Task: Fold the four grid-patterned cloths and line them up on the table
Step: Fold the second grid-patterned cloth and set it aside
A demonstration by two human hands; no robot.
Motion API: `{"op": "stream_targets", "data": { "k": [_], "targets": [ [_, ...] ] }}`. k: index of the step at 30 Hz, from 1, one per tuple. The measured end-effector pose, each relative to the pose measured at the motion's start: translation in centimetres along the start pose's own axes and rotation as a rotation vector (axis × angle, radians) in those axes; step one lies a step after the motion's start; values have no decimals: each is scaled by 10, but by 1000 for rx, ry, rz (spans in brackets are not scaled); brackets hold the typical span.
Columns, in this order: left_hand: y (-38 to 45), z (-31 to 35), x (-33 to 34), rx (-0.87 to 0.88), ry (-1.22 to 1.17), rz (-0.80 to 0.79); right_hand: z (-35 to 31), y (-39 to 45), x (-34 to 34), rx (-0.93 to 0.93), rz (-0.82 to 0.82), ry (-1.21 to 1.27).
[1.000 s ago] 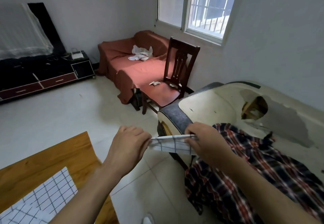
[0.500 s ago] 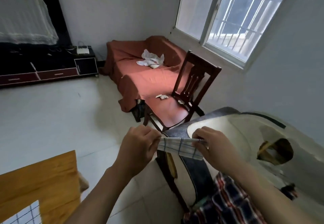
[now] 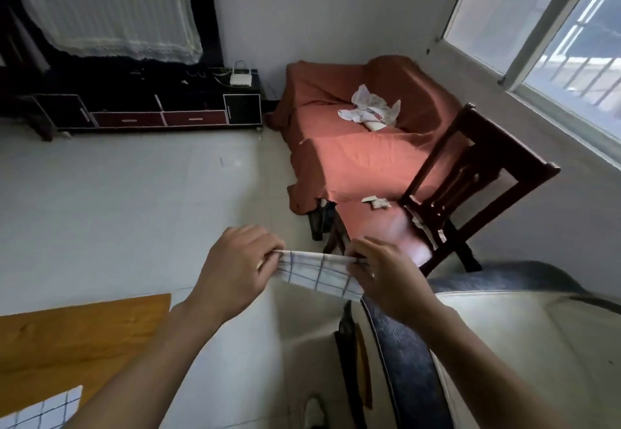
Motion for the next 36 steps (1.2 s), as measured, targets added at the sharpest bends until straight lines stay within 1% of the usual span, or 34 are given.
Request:
{"op": "stream_targets", "data": {
  "k": [4, 8, 13, 17, 21, 26, 33, 36],
  "targets": [
    [43, -17, -3, -108, 33, 52, 40, 68, 1, -56, -48, 30],
    [77, -48, -12, -222, 83, 105, 44, 139, 8, -175, -65, 99],
    [107, -107, -11, -317, 119, 140, 41, 222, 36, -303, -106, 147],
    [132, -174, -15, -386, 116, 193, 37, 297, 74, -375, -180, 117],
    [158, -249, -31, -472, 108, 218, 13, 376, 104, -450, -259, 80],
    [182, -331, -67, -581, 129, 268, -27, 472, 144, -561, -319, 56],
    [161, -416, -118, -810, 210, 336, -89, 548, 223, -695, -392, 192],
    [143, -452, -131, -937, 230, 318, -122, 578, 260, -788, -449, 258]
  ]
}}
Point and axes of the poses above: each hand's wrist, its own y-axis towards the middle knuckle, its own x-axis out of the palm, z = x × y, the point moved 9 cm from there along y, towards the middle knuckle, and after that the axes turned 11 degrees about -x, right-handed, at the moved point
